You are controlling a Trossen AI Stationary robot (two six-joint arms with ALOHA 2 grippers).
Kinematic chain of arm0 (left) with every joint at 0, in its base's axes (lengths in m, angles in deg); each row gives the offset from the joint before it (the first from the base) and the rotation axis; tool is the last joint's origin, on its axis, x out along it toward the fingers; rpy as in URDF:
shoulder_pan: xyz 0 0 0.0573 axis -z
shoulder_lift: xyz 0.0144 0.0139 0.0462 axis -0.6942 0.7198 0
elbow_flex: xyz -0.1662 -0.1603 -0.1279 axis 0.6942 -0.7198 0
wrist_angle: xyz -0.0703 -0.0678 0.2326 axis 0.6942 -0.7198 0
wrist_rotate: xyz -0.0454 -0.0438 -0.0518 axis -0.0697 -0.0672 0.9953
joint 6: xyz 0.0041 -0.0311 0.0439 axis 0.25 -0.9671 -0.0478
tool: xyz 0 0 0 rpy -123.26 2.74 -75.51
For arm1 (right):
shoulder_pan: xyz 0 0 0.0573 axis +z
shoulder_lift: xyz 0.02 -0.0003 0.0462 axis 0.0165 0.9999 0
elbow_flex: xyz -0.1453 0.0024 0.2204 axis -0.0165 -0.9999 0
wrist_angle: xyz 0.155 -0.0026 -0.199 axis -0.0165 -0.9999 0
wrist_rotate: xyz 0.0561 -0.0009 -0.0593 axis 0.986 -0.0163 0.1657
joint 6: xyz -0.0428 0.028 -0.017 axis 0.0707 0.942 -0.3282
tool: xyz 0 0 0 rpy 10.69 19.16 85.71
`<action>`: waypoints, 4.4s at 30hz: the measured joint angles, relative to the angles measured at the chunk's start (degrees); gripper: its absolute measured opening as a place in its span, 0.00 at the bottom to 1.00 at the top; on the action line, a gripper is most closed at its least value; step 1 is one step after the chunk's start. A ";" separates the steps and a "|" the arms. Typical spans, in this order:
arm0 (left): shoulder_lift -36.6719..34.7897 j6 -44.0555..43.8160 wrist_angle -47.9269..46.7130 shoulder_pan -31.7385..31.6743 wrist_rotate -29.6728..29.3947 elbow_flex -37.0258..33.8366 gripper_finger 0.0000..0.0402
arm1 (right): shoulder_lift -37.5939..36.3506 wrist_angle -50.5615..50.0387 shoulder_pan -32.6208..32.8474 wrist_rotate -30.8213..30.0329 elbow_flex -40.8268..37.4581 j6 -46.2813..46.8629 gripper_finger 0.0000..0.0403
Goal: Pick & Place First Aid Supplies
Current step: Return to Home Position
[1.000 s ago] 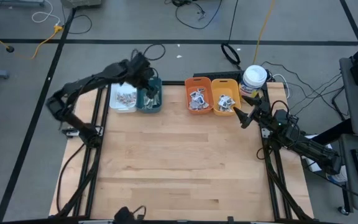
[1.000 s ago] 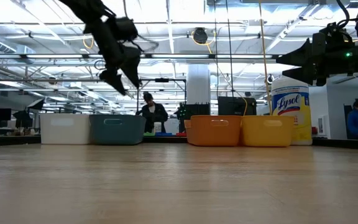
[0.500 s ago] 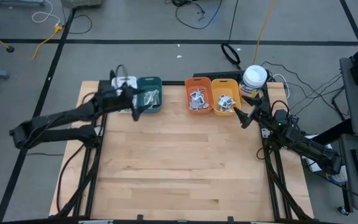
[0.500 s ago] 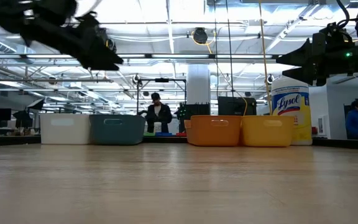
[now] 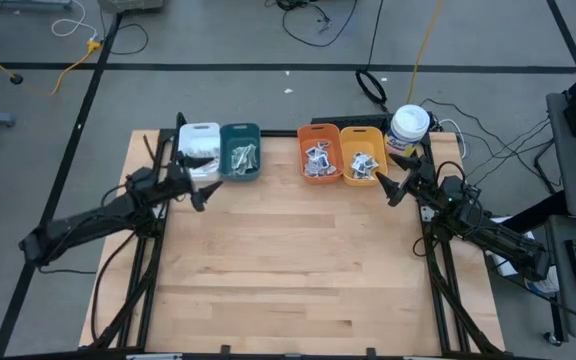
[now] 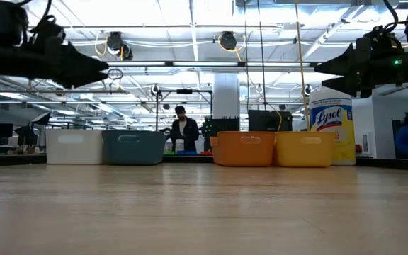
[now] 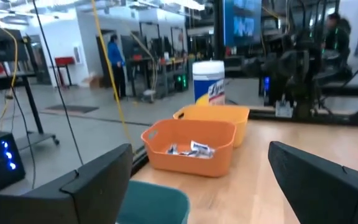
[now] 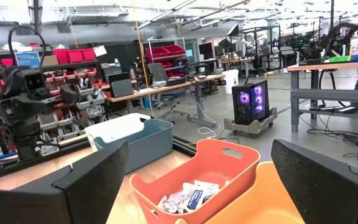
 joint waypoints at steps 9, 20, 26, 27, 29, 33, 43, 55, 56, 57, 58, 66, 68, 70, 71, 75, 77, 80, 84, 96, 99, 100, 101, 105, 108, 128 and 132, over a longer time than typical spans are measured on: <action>-5.55 -0.35 -5.26 0.00 0.00 -2.22 0.96 | 0.00 0.00 0.00 0.00 0.00 0.00 0.97; -15.84 -2.92 -13.06 0.00 -0.07 -2.20 0.94 | 0.00 0.00 0.00 0.00 -0.02 0.02 0.97; -18.62 -3.03 -17.81 -1.15 -0.65 -2.14 0.96 | 0.00 -0.01 -0.01 -0.01 0.00 0.01 0.97; -18.67 -2.96 -17.79 -1.35 -0.66 -2.13 0.96 | 0.01 -0.01 -0.01 -0.01 -0.02 0.02 0.97; -18.65 -1.70 -17.89 -1.52 -0.69 -2.13 0.95 | 0.00 0.00 -0.02 0.00 0.00 0.00 0.97; -18.52 0.71 -17.82 -1.51 -0.66 -2.13 0.94 | 0.00 0.00 0.00 -0.02 0.00 0.00 0.97; -17.78 -0.19 -17.81 -1.51 -0.61 -2.13 0.96 | 0.00 0.00 -0.02 0.00 -0.01 0.01 0.97; -17.78 -0.34 -17.82 -1.51 -0.61 -2.13 0.93 | 0.02 0.00 0.00 0.00 -0.02 0.00 0.97; -17.78 -0.34 -17.82 -1.51 -0.59 -2.13 0.93 | 0.02 0.00 -0.02 0.00 0.00 0.00 0.97; -17.78 -0.34 -17.81 -1.51 -0.59 -2.13 0.93 | 0.02 0.00 -0.01 0.00 0.00 0.01 0.97; -17.78 -0.34 -17.82 -1.51 -0.59 -2.13 0.94 | 0.00 0.00 -0.01 0.00 -0.01 0.01 0.97; -17.78 -0.34 -17.82 -1.51 -0.59 -2.13 0.95 | 0.00 0.00 0.00 0.00 -0.02 0.02 0.97; -17.78 -0.32 -17.81 -1.51 -0.58 -2.14 0.94 | 0.01 0.00 -0.01 0.00 -0.01 0.02 0.97; -17.78 -0.34 -17.82 -1.51 -0.57 -2.14 0.93 | 0.02 0.00 0.00 0.00 -0.02 0.01 0.97; -17.78 -0.34 -17.82 -1.51 -0.57 -2.15 0.93 | 0.01 0.00 -0.01 -0.01 -0.01 0.01 0.97; -17.78 -0.32 -17.82 -1.51 -0.58 -2.15 0.92 | 0.00 0.00 0.00 0.00 -0.02 0.02 0.97; -17.78 -0.33 -17.81 -1.51 -0.58 -2.15 0.93 | 0.00 -0.01 0.00 0.00 -0.02 0.02 0.97; -17.78 -0.32 -17.82 -1.51 -0.59 -2.15 0.94 | 0.00 0.00 0.00 0.00 0.00 0.00 0.97; -17.78 -0.32 -17.81 -1.51 -0.57 -2.15 0.95 | 0.02 0.00 0.00 0.00 0.00 0.00 0.97; -17.78 -0.32 -17.82 -1.51 -0.57 -2.15 0.92 | 0.01 0.00 0.00 0.00 0.00 0.01 0.97; -17.78 -0.32 -17.81 -1.51 -0.58 -2.15 0.94 | 0.00 0.00 0.00 0.00 0.00 0.00 0.97; -17.78 -0.32 -17.82 -1.51 -0.57 -2.15 0.94 | 0.00 0.00 -0.02 0.00 -0.02 0.02 0.97; -17.78 -0.32 -17.82 -1.51 -0.57 -2.15 0.95 | 0.02 -0.01 0.00 0.00 -0.01 0.01 0.97; -17.78 -0.32 -17.81 -1.51 -0.57 -2.15 0.96 | 0.00 -0.01 0.00 0.00 -0.02 0.02 0.97; -17.78 -0.32 -17.80 -1.51 -0.57 -2.15 0.95 | 0.02 0.00 -0.01 0.00 -0.01 0.02 0.97; -17.78 -0.32 -17.82 -1.49 -0.57 -2.15 0.96 | 0.01 0.00 0.00 0.00 -0.01 0.01 0.97; -17.77 -0.32 -17.82 -1.49 -0.57 -2.15 0.95 | 0.02 -0.02 0.00 -0.02 -0.02 0.02 0.97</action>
